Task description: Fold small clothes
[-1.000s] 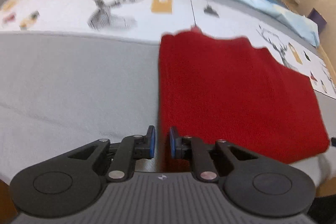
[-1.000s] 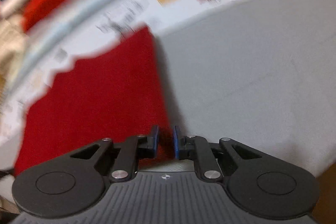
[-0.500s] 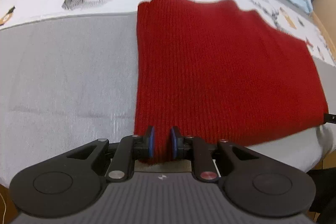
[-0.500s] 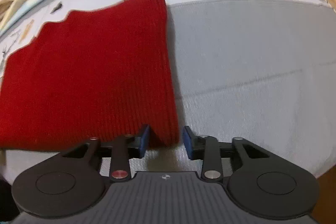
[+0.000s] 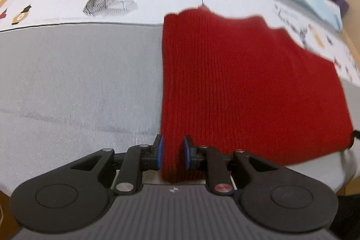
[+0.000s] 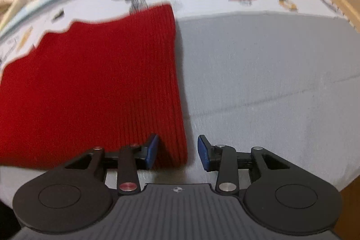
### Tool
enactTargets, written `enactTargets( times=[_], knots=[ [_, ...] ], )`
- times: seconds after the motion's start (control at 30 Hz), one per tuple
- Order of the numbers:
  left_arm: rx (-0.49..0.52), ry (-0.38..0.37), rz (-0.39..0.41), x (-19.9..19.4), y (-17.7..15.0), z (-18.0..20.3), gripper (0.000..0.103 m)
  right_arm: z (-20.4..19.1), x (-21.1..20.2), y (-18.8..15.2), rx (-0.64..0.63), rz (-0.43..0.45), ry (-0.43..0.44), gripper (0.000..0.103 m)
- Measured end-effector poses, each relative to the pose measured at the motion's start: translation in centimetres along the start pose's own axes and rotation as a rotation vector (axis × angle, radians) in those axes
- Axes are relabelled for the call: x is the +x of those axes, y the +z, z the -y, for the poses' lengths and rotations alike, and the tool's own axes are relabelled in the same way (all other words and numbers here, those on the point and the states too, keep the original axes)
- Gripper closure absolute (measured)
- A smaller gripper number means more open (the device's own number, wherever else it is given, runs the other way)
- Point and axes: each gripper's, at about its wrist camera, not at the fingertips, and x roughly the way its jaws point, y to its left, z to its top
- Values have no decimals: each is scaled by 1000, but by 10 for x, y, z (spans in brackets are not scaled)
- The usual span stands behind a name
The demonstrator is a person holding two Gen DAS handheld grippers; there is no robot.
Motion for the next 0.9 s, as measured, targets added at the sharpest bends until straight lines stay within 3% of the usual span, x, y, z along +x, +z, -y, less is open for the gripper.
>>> enactTargets(
  times=[0.1, 0.23, 0.37, 0.47, 0.57, 0.63, 0.73, 0.9],
  knots=[
    [-3, 15, -21, 3, 0, -3, 84, 0, -3, 2, -6, 22, -8, 61],
    [26, 56, -57, 12, -2, 2, 79, 4, 14, -2, -14, -72, -65, 54],
    [-16, 15, -7, 3, 1, -3, 79, 3, -2, 5, -7, 22, -51, 54],
    [-14, 17, -26, 6, 0, -1, 79, 3, -9, 4, -6, 58, -37, 53],
    [22, 56, -66, 15, -3, 3, 76, 7, 10, 1, -24, -43, -93, 50],
    [4, 41, -41, 11, -2, 0, 75, 8, 16, 4, -13, -56, -95, 49],
    [-61, 8, 23, -1, 3, -11, 71, 6, 1, 7, -10, 21, -86, 49],
    [-108, 27, 120, -19, 8, -20, 69, -2, -28, 3, -12, 185, -75, 49]
  ],
)
